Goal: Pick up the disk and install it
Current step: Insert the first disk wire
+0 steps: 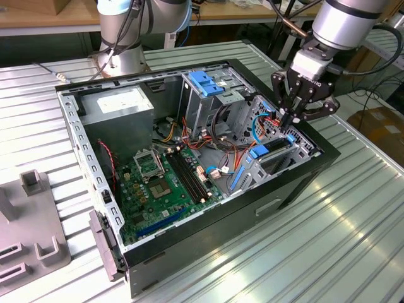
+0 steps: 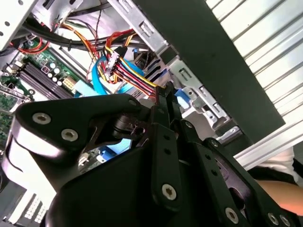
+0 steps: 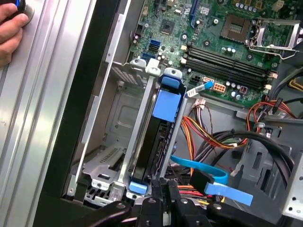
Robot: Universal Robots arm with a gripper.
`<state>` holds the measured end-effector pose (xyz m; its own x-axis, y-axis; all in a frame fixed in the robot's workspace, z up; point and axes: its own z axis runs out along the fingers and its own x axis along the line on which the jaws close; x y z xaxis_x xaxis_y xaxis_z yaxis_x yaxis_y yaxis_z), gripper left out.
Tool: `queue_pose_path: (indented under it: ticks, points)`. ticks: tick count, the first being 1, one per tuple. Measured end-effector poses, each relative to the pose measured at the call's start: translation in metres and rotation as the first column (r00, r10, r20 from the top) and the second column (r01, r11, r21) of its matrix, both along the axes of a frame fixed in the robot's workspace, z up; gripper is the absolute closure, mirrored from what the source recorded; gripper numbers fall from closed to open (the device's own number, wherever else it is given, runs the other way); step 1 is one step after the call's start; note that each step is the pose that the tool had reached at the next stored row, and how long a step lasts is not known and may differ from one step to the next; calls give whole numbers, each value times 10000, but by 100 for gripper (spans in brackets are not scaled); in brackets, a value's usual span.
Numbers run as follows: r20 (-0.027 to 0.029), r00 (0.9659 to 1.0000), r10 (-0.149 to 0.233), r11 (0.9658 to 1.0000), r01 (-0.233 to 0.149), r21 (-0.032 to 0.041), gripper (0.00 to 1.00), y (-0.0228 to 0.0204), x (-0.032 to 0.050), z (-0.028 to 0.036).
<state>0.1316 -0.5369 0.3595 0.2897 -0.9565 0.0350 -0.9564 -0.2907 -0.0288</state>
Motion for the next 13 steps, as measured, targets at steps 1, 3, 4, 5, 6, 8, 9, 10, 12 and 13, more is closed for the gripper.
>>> queue_pose_path:
  ticks: [1, 3, 4, 5, 6, 8, 9, 10, 12, 13]
  points:
    - [1, 10000, -35, 10000, 35, 1, 84, -1, -10, -1]
    - [1, 9997, -260, 9997, 260, 1, 84, -1, -14, -2]
    - [0, 9991, -417, 9991, 417, 1, 84, 0, -15, -3]
    - [1, 9983, -582, 9983, 582, 0, 84, 0, -15, -4]
    - [1, 9972, -746, 9972, 746, -1, 84, 0, -15, -5]
    - [1, 9940, -1098, 9940, 1098, -2, 84, 0, -15, -8]
    - [1, 9916, -1295, 9916, 1295, -1, 84, 0, -15, -12]
    - [1, 9906, -1371, 9906, 1371, -2, 84, 0, -15, -14]
    - [0, 9878, -1559, 9878, 1559, 1, 84, 1, -15, -17]
    - [0, 9832, -1824, 9832, 1824, 0, 84, 2, -15, -22]
